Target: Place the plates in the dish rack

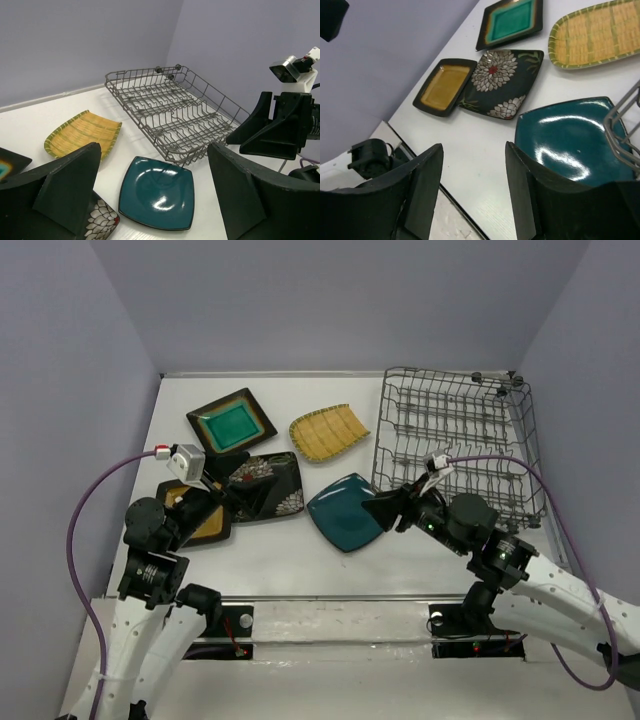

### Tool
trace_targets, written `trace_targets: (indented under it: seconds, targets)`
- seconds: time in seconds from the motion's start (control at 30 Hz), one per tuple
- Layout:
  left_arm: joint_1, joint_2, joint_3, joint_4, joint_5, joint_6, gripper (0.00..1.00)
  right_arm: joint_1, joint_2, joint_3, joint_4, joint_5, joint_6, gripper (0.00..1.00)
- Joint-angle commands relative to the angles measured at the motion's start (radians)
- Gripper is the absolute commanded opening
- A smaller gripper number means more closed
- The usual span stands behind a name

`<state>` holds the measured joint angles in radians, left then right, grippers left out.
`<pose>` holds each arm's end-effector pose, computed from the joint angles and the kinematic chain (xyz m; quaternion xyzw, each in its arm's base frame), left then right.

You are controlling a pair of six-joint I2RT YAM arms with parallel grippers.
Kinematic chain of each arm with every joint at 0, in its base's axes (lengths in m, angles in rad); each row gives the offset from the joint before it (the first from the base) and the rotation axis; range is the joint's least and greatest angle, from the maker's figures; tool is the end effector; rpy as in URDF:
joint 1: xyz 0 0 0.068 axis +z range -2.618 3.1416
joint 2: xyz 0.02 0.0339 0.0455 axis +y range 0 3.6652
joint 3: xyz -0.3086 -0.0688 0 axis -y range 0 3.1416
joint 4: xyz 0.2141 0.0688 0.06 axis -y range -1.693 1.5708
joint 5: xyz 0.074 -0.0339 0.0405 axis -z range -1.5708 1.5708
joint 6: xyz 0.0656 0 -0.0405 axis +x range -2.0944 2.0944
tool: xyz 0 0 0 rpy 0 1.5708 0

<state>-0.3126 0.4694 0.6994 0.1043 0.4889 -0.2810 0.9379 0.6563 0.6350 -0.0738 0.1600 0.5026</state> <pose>0.0516 -0.0491 0.4036 0.2061 0.5592 -0.3654 0.7151 0.0847 0.0978 0.3441 -0.1068 0.7318 0.3978 0.5430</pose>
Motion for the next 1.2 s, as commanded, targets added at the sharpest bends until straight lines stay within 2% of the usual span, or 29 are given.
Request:
trace_targets:
  seconds: [0.0,0.13,0.33,0.37,0.5,0.53,0.57,0.8,1.17]
  targets:
    - [-0.002,0.011,0.005,0.031,-0.010,0.011,0.99,0.009,0.054,0.038,0.143,-0.016,0.056,0.49]
    - [-0.002,0.006,0.005,0.011,-0.041,0.019,0.99,0.009,0.189,0.096,0.184,-0.059,0.059,0.36]
    - [-0.002,-0.008,0.000,0.003,-0.044,0.023,0.99,0.009,0.510,0.238,0.207,-0.083,-0.001,0.32]
    - [-0.002,-0.009,0.000,0.002,-0.044,0.023,0.99,0.009,0.554,0.265,0.198,-0.080,-0.006,0.33]
    - [-0.003,-0.018,0.000,-0.002,-0.047,0.023,0.99,-0.017,0.776,0.412,0.137,-0.091,-0.021,0.54]
    - [-0.005,-0.020,0.000,-0.003,-0.047,0.023,0.99,-0.034,0.851,0.457,0.128,-0.134,-0.019,0.60]
    - [-0.008,-0.026,0.000,-0.006,-0.050,0.023,0.99,-0.104,0.952,0.503,0.128,-0.252,0.008,0.64]
    - [-0.022,-0.031,0.002,-0.011,-0.058,0.022,0.99,-0.160,1.195,0.641,0.126,-0.364,-0.003,0.64]
    - [-0.037,-0.034,0.002,-0.014,-0.065,0.022,0.99,-0.191,1.422,0.758,0.143,-0.381,0.033,0.58]
